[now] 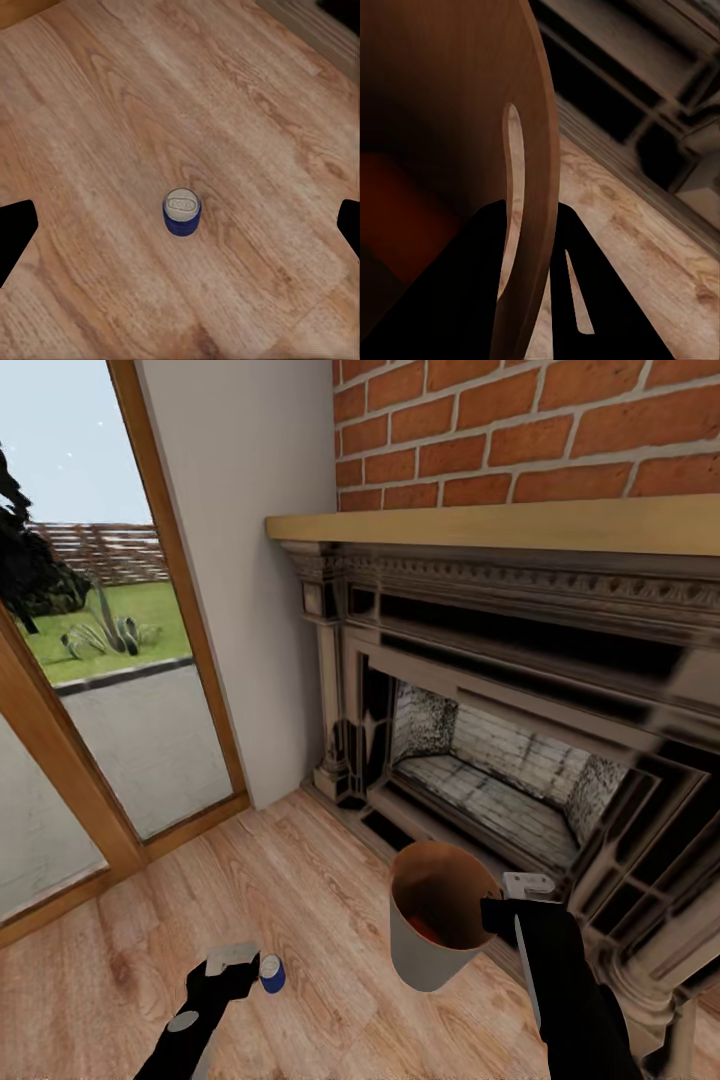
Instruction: Put the three can of soda from the living room inside the tash can in the kitchen.
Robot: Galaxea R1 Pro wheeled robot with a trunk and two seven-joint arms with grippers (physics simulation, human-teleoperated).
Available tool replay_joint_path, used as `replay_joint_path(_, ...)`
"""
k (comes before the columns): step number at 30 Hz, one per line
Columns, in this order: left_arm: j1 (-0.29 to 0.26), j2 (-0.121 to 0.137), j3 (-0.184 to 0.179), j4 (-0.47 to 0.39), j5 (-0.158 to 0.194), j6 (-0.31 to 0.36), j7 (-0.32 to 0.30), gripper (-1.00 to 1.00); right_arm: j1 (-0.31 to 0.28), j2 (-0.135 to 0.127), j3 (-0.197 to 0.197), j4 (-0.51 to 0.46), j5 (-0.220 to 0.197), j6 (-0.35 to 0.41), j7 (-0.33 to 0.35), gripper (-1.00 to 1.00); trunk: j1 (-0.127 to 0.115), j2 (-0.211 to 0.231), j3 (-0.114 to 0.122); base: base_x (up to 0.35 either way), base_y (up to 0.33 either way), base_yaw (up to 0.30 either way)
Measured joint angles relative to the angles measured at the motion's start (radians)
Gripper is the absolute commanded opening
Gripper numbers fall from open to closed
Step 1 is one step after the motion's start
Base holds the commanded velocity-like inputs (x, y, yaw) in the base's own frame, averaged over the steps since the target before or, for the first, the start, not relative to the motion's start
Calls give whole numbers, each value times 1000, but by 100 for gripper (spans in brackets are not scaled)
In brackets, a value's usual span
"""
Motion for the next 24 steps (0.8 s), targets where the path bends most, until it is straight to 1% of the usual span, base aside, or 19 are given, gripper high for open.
replay_joint_path(2,-36,1,0,46,0,-1,0,100,0,0,0,0,1,0,0,-100,0,0,-3,0,0,0)
replay_joint_path(5,-62,1,0,72,0,-1,0,100,0,0,0,0,2,0,0,-100,0,0,-8,0,0,0)
replay_joint_path(8,-74,5,0,81,1,0,0,100,0,0,0,0,0,0,0,-100,0,0,-13,0,0,0)
replay_joint_path(12,-87,21,1,93,5,0,0,100,0,0,0,0,2,0,1,-100,0,0,-19,0,0,0)
replay_joint_path(15,-107,28,2,124,7,-1,0,100,0,0,0,0,1,0,1,-100,0,0,-24,0,0,0)
replay_joint_path(17,-125,31,2,160,8,-2,0,100,0,0,0,0,2,0,1,-100,0,0,-27,0,0,0)
replay_joint_path(24,-180,32,2,243,8,-4,0,100,0,0,0,0,3,0,1,-100,0,0,-38,0,0,0)
